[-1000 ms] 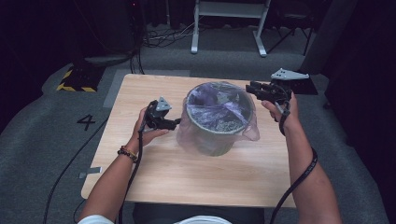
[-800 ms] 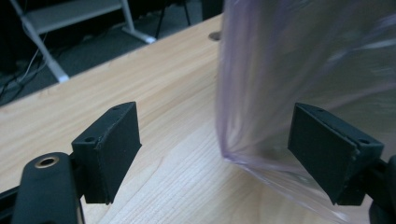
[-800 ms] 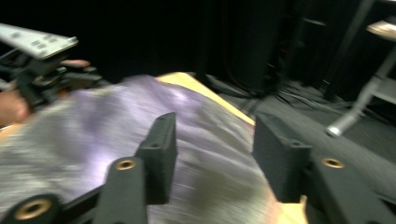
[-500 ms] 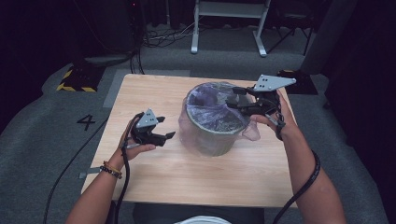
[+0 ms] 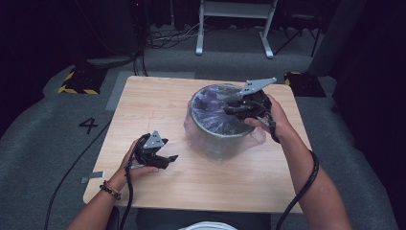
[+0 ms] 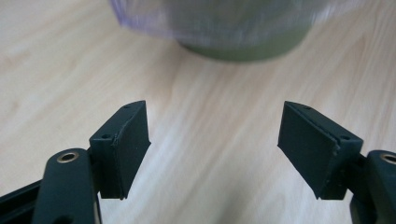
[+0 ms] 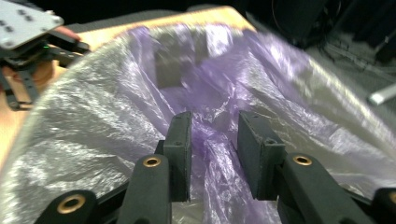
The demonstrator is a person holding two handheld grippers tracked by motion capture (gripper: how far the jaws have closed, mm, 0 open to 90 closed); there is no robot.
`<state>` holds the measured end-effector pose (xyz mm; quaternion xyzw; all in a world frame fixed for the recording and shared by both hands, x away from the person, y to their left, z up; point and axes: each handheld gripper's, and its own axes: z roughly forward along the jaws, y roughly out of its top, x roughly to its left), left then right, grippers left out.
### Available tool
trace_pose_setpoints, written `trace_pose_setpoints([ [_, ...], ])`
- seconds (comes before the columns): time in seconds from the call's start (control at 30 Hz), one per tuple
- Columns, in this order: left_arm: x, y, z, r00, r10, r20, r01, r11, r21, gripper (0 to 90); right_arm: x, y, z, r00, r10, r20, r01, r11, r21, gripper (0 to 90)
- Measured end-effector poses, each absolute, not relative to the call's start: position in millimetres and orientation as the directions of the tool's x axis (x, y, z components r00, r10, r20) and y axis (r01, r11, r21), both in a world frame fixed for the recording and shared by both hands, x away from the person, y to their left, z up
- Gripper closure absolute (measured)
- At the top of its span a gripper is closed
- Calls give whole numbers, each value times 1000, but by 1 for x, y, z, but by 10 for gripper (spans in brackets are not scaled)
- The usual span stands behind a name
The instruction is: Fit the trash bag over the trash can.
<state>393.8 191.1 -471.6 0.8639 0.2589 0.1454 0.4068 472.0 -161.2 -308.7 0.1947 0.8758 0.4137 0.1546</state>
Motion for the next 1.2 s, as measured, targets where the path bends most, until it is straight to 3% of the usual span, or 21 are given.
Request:
trace_pose_setpoints([
  [0.17,385,200,-482,829,559,28,359,-570,739,223,480,-162,-315,-865,496,-80,283,613,738,635],
  [0.57,378,206,-499,825,565,9,399,-595,697,213,484,-157,-322,-868,492,-64,335,678,654,458],
  [0.87,381,210,-504,822,569,-14,406,-569,715,160,484,-156,-324,-858,509,-74,347,679,647,331],
  [1.2,381,209,-504,824,566,-14,404,-572,714,152,472,-168,-311,-853,514,-93,305,633,711,301],
])
